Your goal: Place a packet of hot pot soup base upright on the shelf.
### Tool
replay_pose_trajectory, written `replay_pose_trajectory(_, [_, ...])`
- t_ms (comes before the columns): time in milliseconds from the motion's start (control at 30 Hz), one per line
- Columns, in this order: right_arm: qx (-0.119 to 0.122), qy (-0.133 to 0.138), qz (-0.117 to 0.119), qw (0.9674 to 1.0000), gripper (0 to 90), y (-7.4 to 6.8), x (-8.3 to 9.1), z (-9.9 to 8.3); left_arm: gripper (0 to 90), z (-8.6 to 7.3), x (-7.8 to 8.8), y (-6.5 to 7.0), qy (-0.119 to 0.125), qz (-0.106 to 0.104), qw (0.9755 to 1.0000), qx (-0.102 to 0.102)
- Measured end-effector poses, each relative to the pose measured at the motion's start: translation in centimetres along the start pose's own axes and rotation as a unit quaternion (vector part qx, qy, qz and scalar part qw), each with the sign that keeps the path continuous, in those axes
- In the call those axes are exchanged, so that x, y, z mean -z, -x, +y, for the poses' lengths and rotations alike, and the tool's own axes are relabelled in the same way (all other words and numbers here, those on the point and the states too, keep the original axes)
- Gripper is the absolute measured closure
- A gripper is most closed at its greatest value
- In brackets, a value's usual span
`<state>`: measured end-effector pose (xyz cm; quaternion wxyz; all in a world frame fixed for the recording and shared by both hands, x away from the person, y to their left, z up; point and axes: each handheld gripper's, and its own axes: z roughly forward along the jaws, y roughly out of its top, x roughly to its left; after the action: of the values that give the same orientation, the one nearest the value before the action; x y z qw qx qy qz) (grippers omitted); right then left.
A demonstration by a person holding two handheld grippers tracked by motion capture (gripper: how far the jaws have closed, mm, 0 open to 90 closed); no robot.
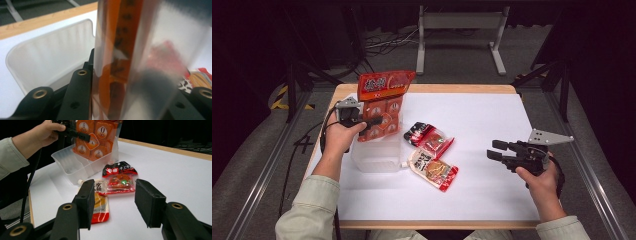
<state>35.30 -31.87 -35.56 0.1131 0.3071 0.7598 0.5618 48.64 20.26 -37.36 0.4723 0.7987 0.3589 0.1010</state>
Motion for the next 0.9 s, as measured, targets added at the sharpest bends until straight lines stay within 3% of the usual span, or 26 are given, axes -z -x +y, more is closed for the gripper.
replay_pose_trajectory(100, [-0.001, -0.002, 0.002, 1.0000, 51.3, 0.0, -0.1, -0.1, 66.9, 0.5, 0.4, 0.2, -0.019, 0.000, 0.9998, 0.005])
replay_pose_trajectory(133, [0.000, -0.004, 0.002, 1.0000, 51.4, 0.0, -0.2, -0.1, 65.0, 1.2, 0.6, 0.2, -0.023, 0.001, 0.9997, -0.005])
replay_pose_trajectory(267, [0.001, -0.009, 0.006, 0.9999, 51.3, -0.1, -0.6, -0.2, 45.9, 3.4, 0.6, 0.4, 0.021, 0.021, 0.9995, -0.011])
replay_pose_trajectory(367, [0.006, -0.009, 0.010, 0.9999, 51.0, -0.3, -0.6, -0.1, 43.7, 4.5, 0.3, 0.4, 0.026, 0.024, 0.9991, -0.022])
replay_pose_trajectory(433, [0.007, -0.008, 0.010, 0.9999, 50.8, -0.3, -0.5, 0.0, 42.1, 5.5, 0.1, 0.5, 0.018, 0.041, 0.9986, -0.027])
replay_pose_trajectory(467, [0.008, -0.008, 0.011, 0.9999, 50.7, -0.2, -0.5, -0.1, 46.9, 5.8, 0.1, 0.5, 0.018, 0.038, 0.9986, -0.033])
replay_pose_trajectory(500, [0.005, -0.008, 0.012, 0.9999, 50.7, -0.1, -0.5, -0.2, 62.8, 6.2, 0.3, 0.4, 0.022, 0.025, 0.9990, -0.030])
replay_pose_trajectory(533, [0.004, -0.008, 0.012, 0.9999, 50.7, 0.0, -0.5, -0.2, 70.6, 6.4, 0.4, 0.4, 0.015, 0.014, 0.9994, -0.028])
replay_pose_trajectory(667, [0.003, -0.012, 0.014, 0.9998, 50.7, 0.1, -0.5, -0.4, 71.1, 7.0, 0.4, 0.9, -0.004, 0.010, 0.9987, -0.049])
replay_pose_trajectory(733, [0.005, -0.014, 0.016, 0.9998, 50.7, 0.0, -0.6, -0.5, 71.5, 7.0, 0.5, 1.1, 0.002, 0.010, 0.9982, -0.058])
replay_pose_trajectory(800, [0.006, -0.014, 0.017, 0.9997, 50.7, -0.1, -0.6, -0.4, 71.6, 6.9, 0.9, 1.1, 0.030, 0.002, 0.9976, -0.062])
replay_pose_trajectory(900, [0.007, -0.012, 0.018, 0.9997, 50.7, -0.2, -0.6, -0.3, 71.7, 6.0, 1.5, 0.7, 0.083, 0.002, 0.9954, -0.048])
